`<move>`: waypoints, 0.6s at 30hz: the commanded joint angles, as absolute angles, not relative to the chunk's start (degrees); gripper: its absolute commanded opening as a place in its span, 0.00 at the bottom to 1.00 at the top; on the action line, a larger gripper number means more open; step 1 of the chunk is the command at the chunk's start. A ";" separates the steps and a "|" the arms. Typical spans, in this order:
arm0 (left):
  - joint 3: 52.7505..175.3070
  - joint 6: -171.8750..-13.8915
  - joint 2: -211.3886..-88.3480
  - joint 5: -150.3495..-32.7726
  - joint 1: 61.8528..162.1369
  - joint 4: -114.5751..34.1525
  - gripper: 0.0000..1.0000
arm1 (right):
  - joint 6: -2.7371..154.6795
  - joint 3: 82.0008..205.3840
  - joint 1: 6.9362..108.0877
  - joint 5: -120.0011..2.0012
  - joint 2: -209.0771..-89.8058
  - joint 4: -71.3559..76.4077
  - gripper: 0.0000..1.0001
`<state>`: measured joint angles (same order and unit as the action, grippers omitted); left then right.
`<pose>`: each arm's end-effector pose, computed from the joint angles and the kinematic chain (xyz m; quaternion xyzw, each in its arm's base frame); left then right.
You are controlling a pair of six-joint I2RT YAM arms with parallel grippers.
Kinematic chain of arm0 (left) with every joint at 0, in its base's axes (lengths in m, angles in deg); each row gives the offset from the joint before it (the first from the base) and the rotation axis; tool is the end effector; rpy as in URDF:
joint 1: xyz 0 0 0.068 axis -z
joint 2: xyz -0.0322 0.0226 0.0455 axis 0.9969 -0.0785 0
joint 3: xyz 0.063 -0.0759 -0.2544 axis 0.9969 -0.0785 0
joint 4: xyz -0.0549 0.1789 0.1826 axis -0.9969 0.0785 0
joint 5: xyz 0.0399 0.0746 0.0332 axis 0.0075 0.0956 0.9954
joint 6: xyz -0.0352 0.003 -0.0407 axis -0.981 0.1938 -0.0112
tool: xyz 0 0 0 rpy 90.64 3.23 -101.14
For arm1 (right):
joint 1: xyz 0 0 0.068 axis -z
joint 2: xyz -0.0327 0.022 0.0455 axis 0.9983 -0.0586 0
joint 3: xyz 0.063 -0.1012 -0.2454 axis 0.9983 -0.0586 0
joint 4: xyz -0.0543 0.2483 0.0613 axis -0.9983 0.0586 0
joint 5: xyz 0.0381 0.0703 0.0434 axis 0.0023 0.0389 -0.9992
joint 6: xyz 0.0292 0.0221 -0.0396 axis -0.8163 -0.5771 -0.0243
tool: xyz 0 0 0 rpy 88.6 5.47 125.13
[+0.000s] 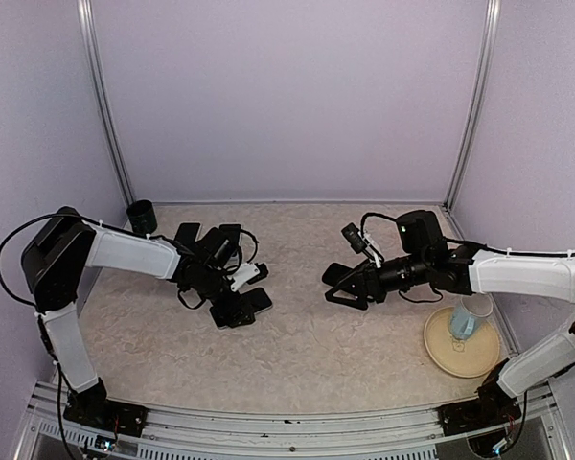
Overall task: Put the phone into the phone case
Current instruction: Pick up the phone from the center of the board.
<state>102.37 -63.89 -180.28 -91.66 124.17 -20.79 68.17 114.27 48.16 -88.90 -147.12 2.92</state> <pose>0.2756 -0.2272 0.1387 0.4708 0.8471 -0.1132 0.2189 0.2157 0.1991 0.2347 -0.3214 0.7847 0.4538 0.2739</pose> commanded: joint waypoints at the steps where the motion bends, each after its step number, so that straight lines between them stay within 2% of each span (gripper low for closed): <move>1: 104.25 -62.94 -181.89 -89.83 124.91 -21.79 0.94 | 68.19 113.74 47.78 -89.77 -145.55 2.09 0.93; 10: 104.37 -62.36 -183.27 -88.93 126.21 -20.83 0.84 | 68.11 113.76 47.83 -89.64 -145.27 2.04 0.93; 13: 104.35 -62.31 -183.51 -88.90 126.36 -20.75 0.75 | 68.05 113.76 47.86 -89.68 -145.16 2.10 0.93; 15: 104.35 -62.33 -183.49 -88.86 126.53 -20.76 0.65 | 67.93 113.85 47.81 -89.72 -145.09 2.06 0.93; 18: 104.44 -62.32 -183.45 -88.99 126.67 -20.77 0.58 | 67.73 113.94 47.79 -89.77 -145.09 2.10 0.93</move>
